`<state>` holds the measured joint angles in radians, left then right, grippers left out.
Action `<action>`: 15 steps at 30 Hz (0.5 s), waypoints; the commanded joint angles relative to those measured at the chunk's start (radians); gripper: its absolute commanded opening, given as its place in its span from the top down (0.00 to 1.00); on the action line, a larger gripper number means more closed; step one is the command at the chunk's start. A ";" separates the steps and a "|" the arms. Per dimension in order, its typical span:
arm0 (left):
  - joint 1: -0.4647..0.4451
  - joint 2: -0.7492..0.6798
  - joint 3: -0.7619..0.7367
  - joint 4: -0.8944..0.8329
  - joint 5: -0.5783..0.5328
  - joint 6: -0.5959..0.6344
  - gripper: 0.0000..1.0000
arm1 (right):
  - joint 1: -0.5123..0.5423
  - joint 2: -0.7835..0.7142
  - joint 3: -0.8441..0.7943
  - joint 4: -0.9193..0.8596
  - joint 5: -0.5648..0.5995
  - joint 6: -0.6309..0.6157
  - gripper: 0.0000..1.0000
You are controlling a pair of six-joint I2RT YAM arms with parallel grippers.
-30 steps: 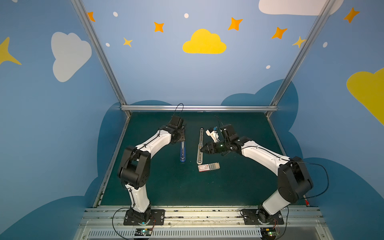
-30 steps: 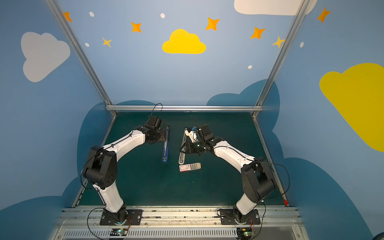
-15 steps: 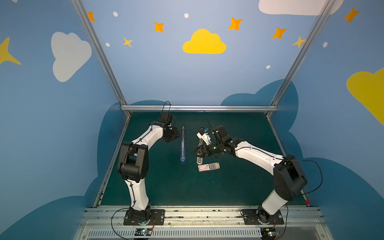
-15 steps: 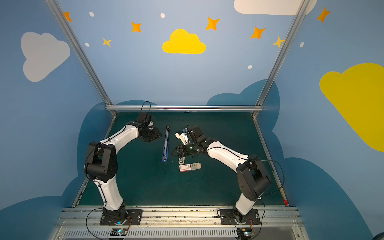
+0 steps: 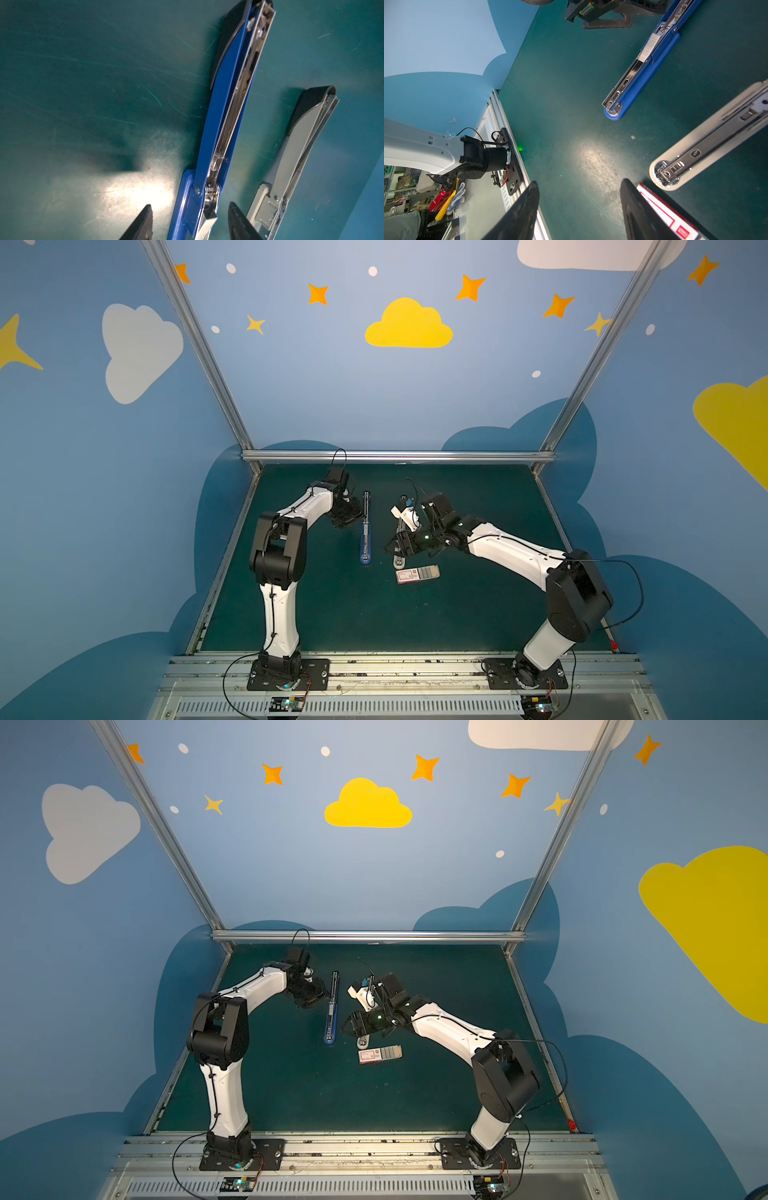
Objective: Load the staples into the stapler
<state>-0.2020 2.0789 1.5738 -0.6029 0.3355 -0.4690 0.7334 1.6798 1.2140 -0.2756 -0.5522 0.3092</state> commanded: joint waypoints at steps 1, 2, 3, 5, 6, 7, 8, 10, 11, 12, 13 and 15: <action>-0.007 0.021 0.018 -0.033 -0.002 0.002 0.42 | 0.004 -0.001 0.007 -0.019 0.017 -0.009 0.38; -0.008 0.027 0.022 -0.036 -0.008 0.004 0.42 | 0.003 -0.002 0.005 -0.015 0.018 -0.010 0.38; -0.009 0.031 0.026 -0.041 -0.011 0.006 0.42 | 0.004 -0.003 0.004 -0.017 0.017 -0.007 0.38; -0.014 0.041 0.032 -0.049 -0.022 0.010 0.43 | 0.002 -0.005 0.002 -0.017 0.019 -0.008 0.39; -0.018 0.044 0.035 -0.055 -0.031 0.013 0.43 | 0.002 -0.006 0.001 -0.017 0.019 -0.007 0.39; -0.020 0.047 0.034 -0.058 -0.039 0.016 0.43 | 0.003 -0.010 -0.002 -0.015 0.021 -0.007 0.39; -0.021 0.047 0.032 -0.058 -0.041 0.018 0.43 | 0.000 -0.010 -0.004 -0.016 0.022 -0.007 0.39; -0.022 0.046 0.029 -0.060 -0.047 0.015 0.44 | -0.001 -0.012 -0.008 -0.016 0.023 -0.005 0.39; -0.023 0.043 0.023 -0.058 -0.047 0.015 0.45 | -0.002 -0.014 -0.010 -0.015 0.023 -0.004 0.40; -0.024 0.040 0.018 -0.056 -0.047 0.015 0.46 | -0.003 -0.014 -0.011 -0.012 0.023 -0.004 0.40; -0.025 0.035 0.015 -0.055 -0.048 0.017 0.47 | -0.003 -0.015 -0.014 -0.013 0.026 -0.003 0.40; -0.029 0.030 0.009 -0.057 -0.052 0.021 0.48 | -0.004 -0.015 -0.014 -0.011 0.026 -0.001 0.40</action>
<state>-0.2264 2.1109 1.5841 -0.6380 0.3019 -0.4641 0.7330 1.6798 1.2114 -0.2752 -0.5358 0.3099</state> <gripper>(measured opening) 0.526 0.599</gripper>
